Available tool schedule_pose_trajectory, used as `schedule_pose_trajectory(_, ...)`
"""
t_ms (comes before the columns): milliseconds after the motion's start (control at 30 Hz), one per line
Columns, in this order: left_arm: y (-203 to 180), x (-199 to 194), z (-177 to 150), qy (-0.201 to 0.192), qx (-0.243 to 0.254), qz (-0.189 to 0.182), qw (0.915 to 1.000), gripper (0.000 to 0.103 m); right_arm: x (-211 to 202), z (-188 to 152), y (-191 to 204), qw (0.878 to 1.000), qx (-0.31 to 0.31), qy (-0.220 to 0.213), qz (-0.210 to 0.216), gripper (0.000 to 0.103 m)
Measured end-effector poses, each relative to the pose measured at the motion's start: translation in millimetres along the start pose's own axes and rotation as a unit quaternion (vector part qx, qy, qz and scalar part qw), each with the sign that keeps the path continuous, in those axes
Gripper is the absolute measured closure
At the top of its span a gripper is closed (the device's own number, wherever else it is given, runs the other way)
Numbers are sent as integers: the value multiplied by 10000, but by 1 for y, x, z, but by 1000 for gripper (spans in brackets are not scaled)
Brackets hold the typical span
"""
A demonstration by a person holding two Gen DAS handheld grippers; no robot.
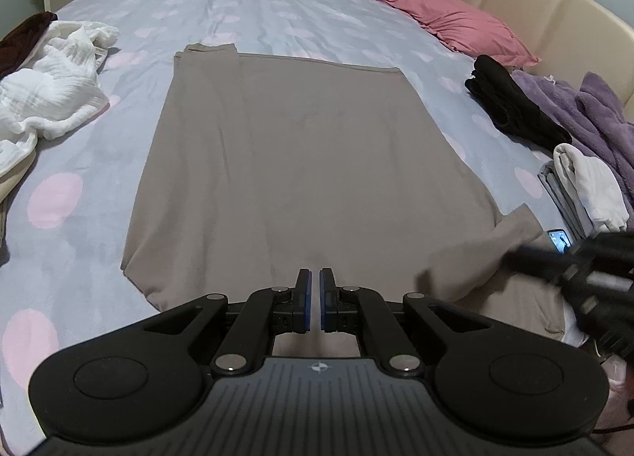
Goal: Fold clothes
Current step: 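Grasp the folded sleeve with the left tool and lift it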
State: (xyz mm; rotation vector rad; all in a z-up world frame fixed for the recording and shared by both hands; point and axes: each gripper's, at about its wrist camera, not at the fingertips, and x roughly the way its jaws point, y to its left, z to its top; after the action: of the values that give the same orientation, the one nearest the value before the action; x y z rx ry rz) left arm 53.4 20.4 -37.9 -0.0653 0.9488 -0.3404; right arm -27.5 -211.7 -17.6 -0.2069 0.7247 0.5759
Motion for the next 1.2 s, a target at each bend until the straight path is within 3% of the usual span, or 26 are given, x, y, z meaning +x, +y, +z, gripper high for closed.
schedule_pose_trajectory(167,-7,0,-1,11,117,-83,9999,102,7,-14,10,9991,-49,359,224,92)
schedule_pose_trajectory(200,-9,0,-1,19,140,-105,9998,102,7,-17,12,9987,-51,427,270,75)
schedule_pose_trajectory(267,-13,0,-1,38,199,-155,9997,102,8,-19,14,9974,-76,629,355,54)
schedule_pose_trajectory(533,-36,1,-6,176,510,-388,9978,101,-8,-32,3,9919,-207,1205,332,52)
schedule_pose_trajectory(600,-45,-1,-6,180,606,-485,9968,95,-13,-33,-3,9909,-312,1283,246,47)
schedule_pose_trajectory(667,-56,-3,-7,157,729,-585,9955,79,-18,-35,-11,9893,-417,1391,136,47)
schedule_pose_trajectory(867,-91,-1,-6,115,1093,-1010,9888,58,-15,-44,-33,9892,-80,1461,-38,47)
schedule_pose_trajectory(1033,-105,27,-10,378,1153,-734,9899,65,-9,-47,-35,9897,45,1428,107,47)
schedule_pose_trajectory(1200,-99,41,-11,468,972,-858,9905,98,-4,-51,-36,9883,70,1524,72,47)
